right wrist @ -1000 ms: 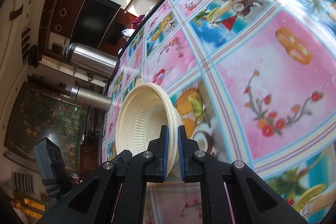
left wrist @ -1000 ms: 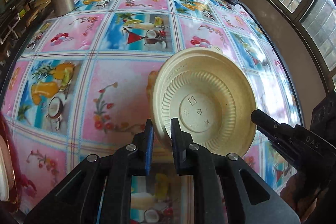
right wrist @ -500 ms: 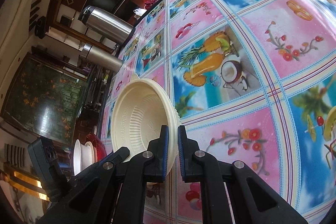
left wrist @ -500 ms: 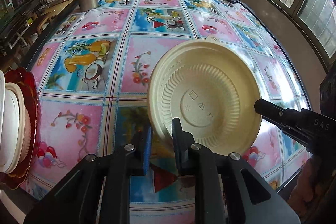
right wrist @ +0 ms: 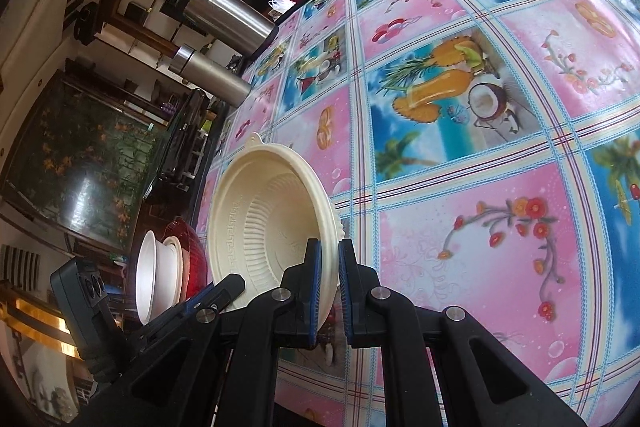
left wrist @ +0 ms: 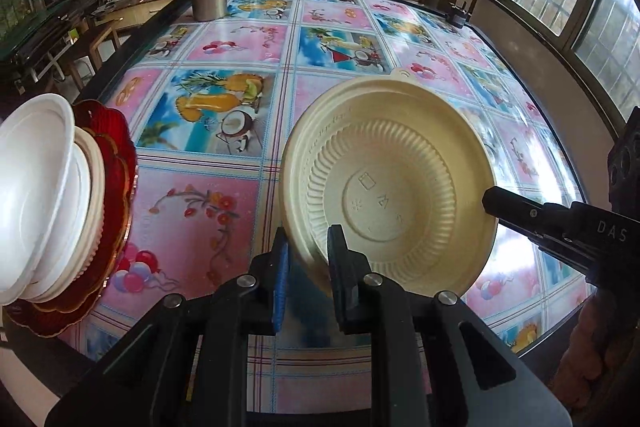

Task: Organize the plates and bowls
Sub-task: 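Lift the beige bowl and carry it toward the red plate stack, then lower the beige bowl into the white bowls on the stack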

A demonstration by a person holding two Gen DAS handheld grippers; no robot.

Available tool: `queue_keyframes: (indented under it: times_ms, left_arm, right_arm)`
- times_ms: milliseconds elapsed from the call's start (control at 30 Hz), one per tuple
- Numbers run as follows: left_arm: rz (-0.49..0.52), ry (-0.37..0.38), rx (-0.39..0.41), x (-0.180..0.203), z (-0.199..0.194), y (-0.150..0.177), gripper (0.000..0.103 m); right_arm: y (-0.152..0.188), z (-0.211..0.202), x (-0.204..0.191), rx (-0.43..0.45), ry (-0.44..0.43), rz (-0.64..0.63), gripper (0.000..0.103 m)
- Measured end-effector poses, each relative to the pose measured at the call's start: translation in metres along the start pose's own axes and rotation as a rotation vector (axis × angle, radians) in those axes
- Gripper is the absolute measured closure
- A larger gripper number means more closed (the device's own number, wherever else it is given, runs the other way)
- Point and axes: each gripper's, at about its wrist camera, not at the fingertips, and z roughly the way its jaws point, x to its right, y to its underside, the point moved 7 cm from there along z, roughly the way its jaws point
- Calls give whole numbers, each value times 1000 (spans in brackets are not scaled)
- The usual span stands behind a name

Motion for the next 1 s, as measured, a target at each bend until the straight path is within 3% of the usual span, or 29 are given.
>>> queue_keyframes:
  times_ms: [300,567,1000]
  left_arm:
    - [-39,-29,134,-38,-60,-18,87]
    - [-148,-83,240,-101,-109,-27,87]
    - [-271,-162,289,-174,-142,-14,87]
  right_arm:
    - [0,-6,-59,28,-31,-101,94]
    - [0,-3,-146,43,-98,-227,94]
    - [32,26,-253,-7,-175,-381,94]
